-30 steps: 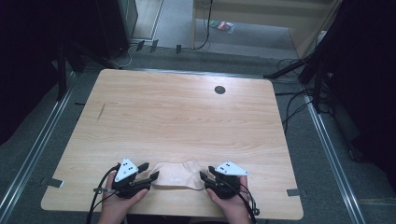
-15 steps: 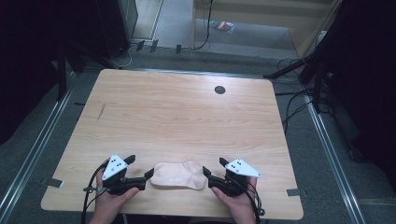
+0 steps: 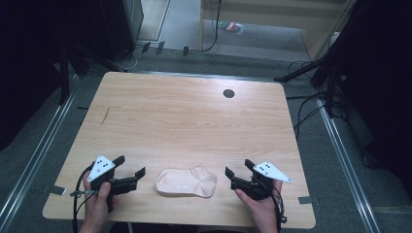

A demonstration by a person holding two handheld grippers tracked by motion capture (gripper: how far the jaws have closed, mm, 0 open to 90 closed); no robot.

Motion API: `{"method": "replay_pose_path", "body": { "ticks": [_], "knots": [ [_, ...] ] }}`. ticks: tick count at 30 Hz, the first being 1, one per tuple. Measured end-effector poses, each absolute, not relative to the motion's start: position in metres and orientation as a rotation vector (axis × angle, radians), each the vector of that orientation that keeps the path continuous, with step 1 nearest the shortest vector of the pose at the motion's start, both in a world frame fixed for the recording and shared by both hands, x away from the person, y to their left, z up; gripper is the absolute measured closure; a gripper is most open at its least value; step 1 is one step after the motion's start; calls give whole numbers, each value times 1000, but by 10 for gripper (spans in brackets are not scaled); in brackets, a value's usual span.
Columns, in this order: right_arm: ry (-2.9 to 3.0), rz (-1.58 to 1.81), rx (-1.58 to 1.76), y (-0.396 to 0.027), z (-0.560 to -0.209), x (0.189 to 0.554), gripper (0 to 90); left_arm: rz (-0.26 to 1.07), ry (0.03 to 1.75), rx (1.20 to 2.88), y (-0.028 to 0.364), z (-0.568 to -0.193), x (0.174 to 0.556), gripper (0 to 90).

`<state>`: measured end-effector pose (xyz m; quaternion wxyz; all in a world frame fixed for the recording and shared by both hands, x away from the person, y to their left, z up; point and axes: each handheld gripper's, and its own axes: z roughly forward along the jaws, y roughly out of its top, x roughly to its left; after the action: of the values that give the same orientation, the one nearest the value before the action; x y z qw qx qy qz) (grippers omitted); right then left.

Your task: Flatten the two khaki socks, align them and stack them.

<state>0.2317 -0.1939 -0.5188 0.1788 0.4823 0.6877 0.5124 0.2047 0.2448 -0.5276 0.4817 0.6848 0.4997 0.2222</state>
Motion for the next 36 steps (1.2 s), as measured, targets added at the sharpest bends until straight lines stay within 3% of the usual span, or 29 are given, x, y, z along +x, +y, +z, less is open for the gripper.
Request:
{"method": "replay_pose_path", "body": {
  "ticks": [36],
  "knots": [
    [1743, 1209, 1542, -321, -545, 226, 203, 689, 1412, 1584, 352, -546, 201, 104]
  ]
}}
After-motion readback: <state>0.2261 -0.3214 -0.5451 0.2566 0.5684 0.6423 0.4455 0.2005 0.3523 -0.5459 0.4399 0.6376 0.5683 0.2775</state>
